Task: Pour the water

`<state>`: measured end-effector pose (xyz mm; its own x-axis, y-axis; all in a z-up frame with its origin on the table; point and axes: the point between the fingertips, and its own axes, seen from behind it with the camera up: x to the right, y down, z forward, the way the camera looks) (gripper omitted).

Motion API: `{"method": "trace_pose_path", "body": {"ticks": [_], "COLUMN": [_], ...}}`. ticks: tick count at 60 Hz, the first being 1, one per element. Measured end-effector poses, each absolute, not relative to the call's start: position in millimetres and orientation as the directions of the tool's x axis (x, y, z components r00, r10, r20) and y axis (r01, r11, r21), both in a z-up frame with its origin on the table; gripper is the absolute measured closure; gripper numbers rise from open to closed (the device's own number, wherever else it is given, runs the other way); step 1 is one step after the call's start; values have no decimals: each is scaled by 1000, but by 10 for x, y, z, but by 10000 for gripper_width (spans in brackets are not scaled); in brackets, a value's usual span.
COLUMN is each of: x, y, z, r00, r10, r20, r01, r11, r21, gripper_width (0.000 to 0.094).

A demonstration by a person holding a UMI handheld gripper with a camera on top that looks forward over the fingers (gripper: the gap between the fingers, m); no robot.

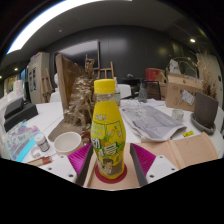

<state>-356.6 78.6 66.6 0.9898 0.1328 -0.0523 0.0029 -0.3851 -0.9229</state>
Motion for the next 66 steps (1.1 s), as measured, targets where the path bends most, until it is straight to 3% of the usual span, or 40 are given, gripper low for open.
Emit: {"method": "trace_pose_path", "body": {"ticks": [2, 4, 8, 17, 30, 46, 66], "x": [-3546, -3521, -3467, -3435, -3641, -3779, -3929], "y": [746, 686, 524, -180, -1520, -2704, -3177], "z": [694, 747, 943, 1503, 2003, 2260, 2468], "r00": [991, 992, 994, 1000, 999, 995, 994], "r10": [118, 104, 79, 21, -9, -99, -104], "r20": [-62, -66, -72, -16, 37, 28, 20], "r01": [-10, -17, -32, -5, 27, -31, -40], "r11": [-398, -410, -422, -445, -508, -547, -538], "r21": [-917, -912, -906, -896, -861, -837, -842], "gripper_width": [62, 108, 69, 79, 76, 73, 75]}}
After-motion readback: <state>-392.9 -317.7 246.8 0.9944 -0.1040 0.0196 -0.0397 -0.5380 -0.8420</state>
